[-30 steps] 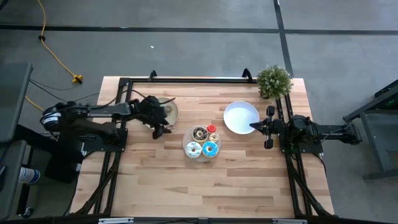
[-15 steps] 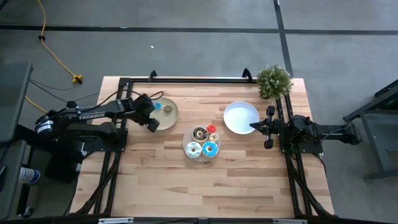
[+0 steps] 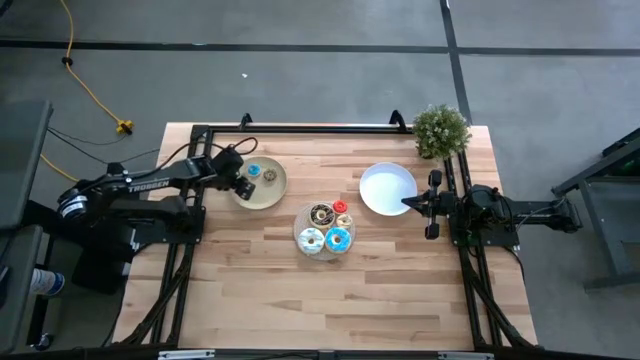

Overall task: Pick & Place donuts
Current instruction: Put the small brown donut on the brown plate

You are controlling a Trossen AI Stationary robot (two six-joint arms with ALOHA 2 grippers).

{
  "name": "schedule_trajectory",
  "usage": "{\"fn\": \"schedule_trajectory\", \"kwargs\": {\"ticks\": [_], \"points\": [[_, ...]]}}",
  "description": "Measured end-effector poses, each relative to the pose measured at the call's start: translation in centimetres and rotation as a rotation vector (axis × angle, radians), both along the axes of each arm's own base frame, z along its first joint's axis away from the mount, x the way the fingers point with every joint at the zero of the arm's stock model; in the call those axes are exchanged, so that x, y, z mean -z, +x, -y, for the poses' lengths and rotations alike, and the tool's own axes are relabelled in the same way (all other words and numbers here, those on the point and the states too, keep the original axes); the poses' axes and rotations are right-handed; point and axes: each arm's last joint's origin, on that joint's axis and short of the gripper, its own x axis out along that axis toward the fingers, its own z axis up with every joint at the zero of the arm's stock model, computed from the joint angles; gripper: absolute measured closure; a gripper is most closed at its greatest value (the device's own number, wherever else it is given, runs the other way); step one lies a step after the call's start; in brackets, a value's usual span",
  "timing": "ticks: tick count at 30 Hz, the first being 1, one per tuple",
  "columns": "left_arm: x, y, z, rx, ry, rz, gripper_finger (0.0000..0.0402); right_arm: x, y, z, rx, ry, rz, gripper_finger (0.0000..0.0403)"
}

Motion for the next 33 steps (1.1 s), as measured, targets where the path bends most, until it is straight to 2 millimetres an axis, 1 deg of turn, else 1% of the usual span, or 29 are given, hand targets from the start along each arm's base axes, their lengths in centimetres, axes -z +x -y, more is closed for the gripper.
{"fn": "schedule_trajectory", "kwargs": {"ticks": [4, 13, 24, 28, 33], "points": [[1.2, -0.2, 0.1, 0.013, 0.027, 0.022, 0.0198, 0.0, 0.0, 0.0, 0.0, 0.0, 0.0, 0.0402], [2.9, -0.6, 0.4, 0.021, 0.061, 0.065, 0.0198, 0.0, 0.0, 0.0, 0.0, 0.0, 0.0, 0.0402], [3.1, -0.6, 0.4, 0.078, 0.081, 0.042, 0.0193, 0.0, 0.0, 0.0, 0.0, 0.0, 0.0, 0.0402], [3.1, -0.6, 0.4, 0.077, 0.089, 0.036, 0.0182, 0.0, 0.0, 0.0, 0.0, 0.0, 0.0, 0.0402], [3.1, -0.6, 0.4, 0.076, 0.091, 0.035, 0.016, 0.0, 0.0, 0.0, 0.0, 0.0, 0.0, 0.0402]]}}
